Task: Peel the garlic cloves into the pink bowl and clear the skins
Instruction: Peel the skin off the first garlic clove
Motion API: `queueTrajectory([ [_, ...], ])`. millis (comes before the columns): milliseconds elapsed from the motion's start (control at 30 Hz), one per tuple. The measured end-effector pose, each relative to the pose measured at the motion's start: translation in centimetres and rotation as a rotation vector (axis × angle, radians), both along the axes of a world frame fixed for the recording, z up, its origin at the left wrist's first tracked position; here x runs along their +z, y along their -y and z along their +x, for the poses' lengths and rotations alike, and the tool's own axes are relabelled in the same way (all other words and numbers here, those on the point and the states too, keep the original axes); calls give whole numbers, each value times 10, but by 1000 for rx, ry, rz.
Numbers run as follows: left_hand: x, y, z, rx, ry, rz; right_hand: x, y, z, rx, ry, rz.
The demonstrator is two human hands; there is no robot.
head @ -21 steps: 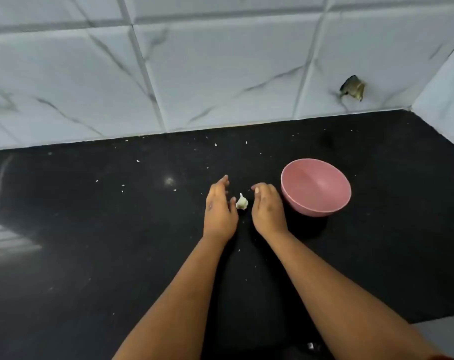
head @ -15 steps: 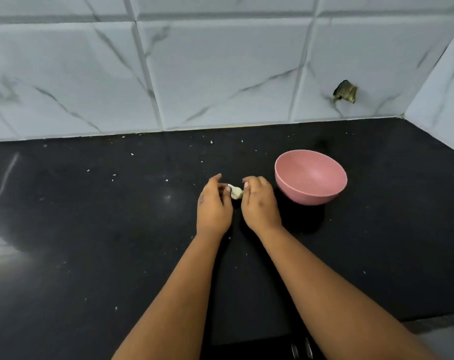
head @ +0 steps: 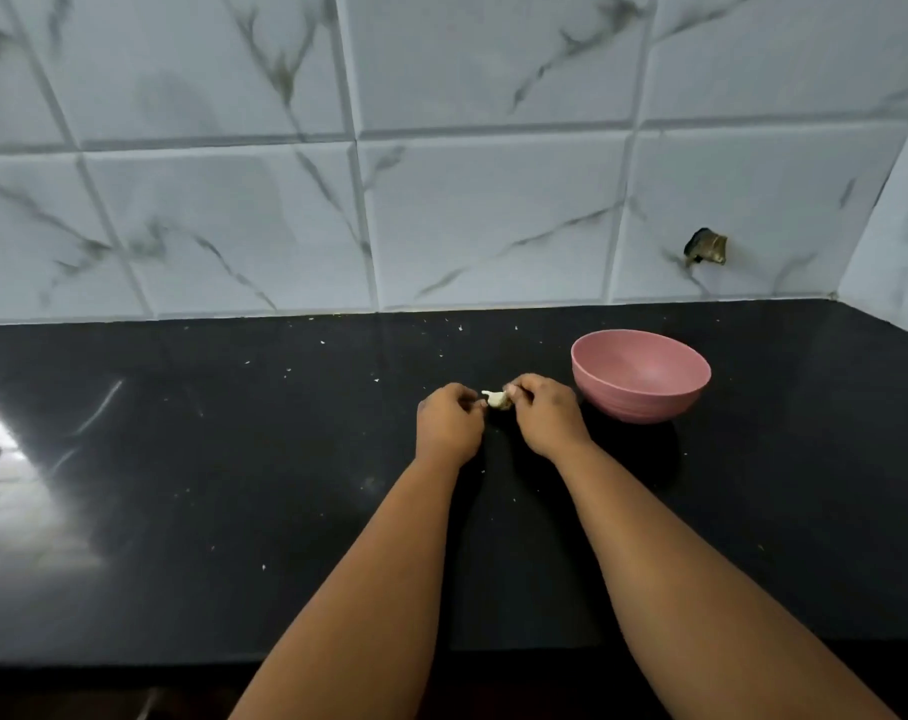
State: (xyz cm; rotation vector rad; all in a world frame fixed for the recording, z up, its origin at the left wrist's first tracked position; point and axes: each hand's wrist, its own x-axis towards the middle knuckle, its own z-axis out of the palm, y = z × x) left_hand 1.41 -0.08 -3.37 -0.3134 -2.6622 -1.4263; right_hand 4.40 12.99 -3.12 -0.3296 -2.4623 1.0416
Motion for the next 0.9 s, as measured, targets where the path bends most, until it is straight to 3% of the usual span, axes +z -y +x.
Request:
queueTrajectory([
  [167, 4, -7, -21, 2, 118, 101, 1, -6, -19, 5, 34, -131],
  [333, 4, -8, -28, -46, 275, 559, 7, -5, -25, 132, -30, -729],
  [433, 9, -1, -30, -152, 347, 783, 11, -2, -21, 279, -66, -910],
  [900, 14, 1, -35, -219, 311, 886, 15, 1, -20, 397, -139, -1216],
])
